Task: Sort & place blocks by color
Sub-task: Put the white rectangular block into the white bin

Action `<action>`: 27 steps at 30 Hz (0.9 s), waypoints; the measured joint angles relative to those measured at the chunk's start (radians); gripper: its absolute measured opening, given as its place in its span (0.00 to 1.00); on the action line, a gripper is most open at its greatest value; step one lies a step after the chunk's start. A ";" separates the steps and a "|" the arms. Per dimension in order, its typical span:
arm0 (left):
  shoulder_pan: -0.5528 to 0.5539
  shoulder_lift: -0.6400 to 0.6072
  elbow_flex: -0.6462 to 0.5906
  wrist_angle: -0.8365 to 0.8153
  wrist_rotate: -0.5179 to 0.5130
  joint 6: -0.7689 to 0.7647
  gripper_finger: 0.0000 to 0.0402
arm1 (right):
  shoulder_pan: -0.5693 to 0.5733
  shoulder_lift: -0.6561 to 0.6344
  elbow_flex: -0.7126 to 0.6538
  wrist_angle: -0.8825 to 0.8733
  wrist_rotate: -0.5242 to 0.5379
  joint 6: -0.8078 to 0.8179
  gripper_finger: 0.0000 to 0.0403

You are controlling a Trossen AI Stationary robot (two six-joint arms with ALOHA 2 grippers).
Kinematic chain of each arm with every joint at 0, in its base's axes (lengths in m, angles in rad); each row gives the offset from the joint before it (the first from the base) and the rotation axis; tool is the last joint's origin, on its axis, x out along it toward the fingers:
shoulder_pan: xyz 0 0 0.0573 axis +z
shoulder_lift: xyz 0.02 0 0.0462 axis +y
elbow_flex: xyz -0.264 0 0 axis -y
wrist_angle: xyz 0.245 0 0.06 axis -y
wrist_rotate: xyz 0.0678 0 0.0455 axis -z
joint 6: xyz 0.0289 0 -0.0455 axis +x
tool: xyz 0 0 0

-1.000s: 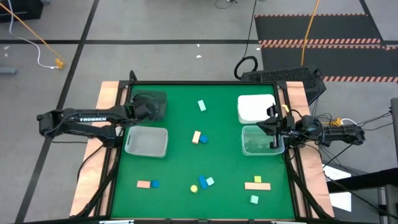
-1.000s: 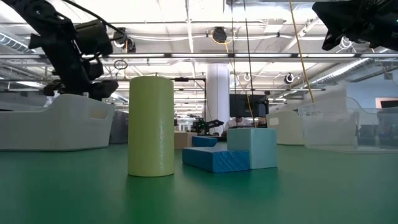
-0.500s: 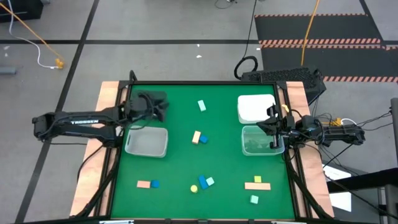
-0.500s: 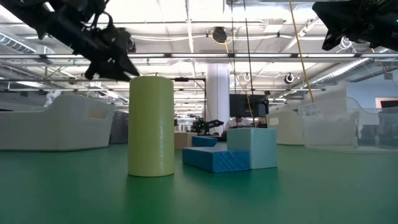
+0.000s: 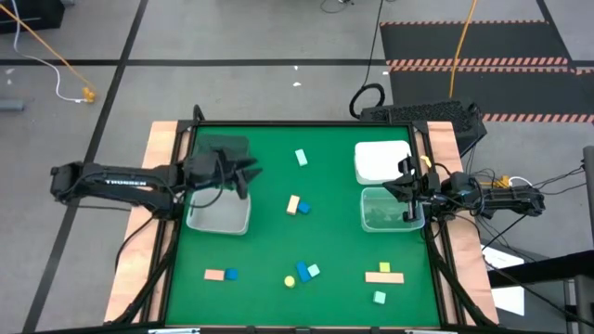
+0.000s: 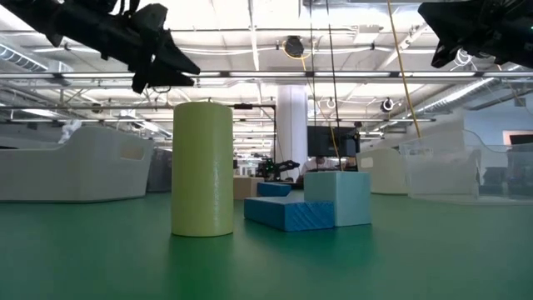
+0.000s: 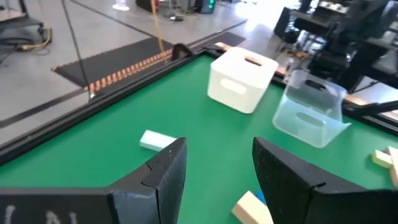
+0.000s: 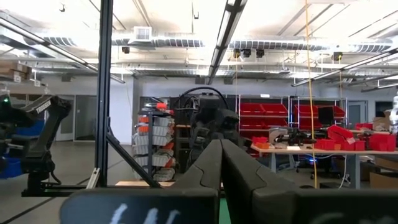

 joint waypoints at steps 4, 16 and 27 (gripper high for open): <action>-0.032 0.000 0.000 0.004 0.000 0.000 0.46 | 0.000 0.000 0.000 0.000 0.000 0.001 0.00; -0.061 0.000 0.000 0.033 0.000 0.033 0.46 | 0.000 0.000 0.000 0.005 0.003 -0.002 0.00; -0.060 0.000 0.000 0.053 -0.009 0.042 0.46 | 0.000 0.000 0.000 0.148 0.025 -0.002 0.00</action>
